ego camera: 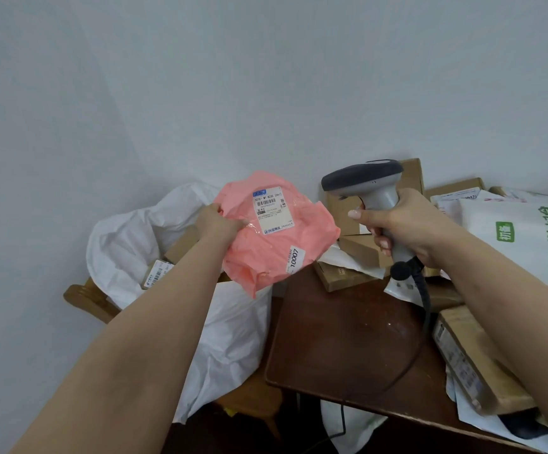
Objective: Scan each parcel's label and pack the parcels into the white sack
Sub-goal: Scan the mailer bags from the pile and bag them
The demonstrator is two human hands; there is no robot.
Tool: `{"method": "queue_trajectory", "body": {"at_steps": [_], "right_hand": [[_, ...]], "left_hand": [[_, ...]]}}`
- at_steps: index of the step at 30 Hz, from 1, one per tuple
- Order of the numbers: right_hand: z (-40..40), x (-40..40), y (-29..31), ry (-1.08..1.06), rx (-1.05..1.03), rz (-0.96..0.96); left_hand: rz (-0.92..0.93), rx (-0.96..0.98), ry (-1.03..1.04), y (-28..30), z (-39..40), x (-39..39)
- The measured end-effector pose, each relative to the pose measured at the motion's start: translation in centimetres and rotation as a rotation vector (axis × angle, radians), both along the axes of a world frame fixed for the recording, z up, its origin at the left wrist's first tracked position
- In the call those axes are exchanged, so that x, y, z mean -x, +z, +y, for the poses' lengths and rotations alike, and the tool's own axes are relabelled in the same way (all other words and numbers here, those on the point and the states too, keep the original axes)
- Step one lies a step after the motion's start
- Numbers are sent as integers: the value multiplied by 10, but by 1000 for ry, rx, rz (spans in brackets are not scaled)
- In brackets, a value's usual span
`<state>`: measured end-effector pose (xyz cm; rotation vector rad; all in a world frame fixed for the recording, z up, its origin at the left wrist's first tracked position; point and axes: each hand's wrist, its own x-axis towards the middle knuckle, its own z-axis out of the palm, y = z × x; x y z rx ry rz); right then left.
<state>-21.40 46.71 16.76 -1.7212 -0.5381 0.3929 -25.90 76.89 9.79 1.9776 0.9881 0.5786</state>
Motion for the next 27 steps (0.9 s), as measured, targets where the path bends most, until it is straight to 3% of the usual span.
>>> {"method": "queue_trajectory", "body": {"at_steps": [5,10,13,21,23,27], "right_hand": [[13,1,0,47,19,6],[35,-4,-13,70,-5,79],[52,-7,-24,80,-19,132],[83,-12,-45,87,14,222],[83,-15,-48,76,21,232],[68,-23,-56,31,38,265]], "left_hand": [[-41,-6,40,1,16,13],[-445,-159,381,23,60,51],[-498,-203,529,34,95,73],[-218,-169,532,-12,121,86],[-192,-82,485,-22,117,71],[312,75,401,-40,89,36]]}}
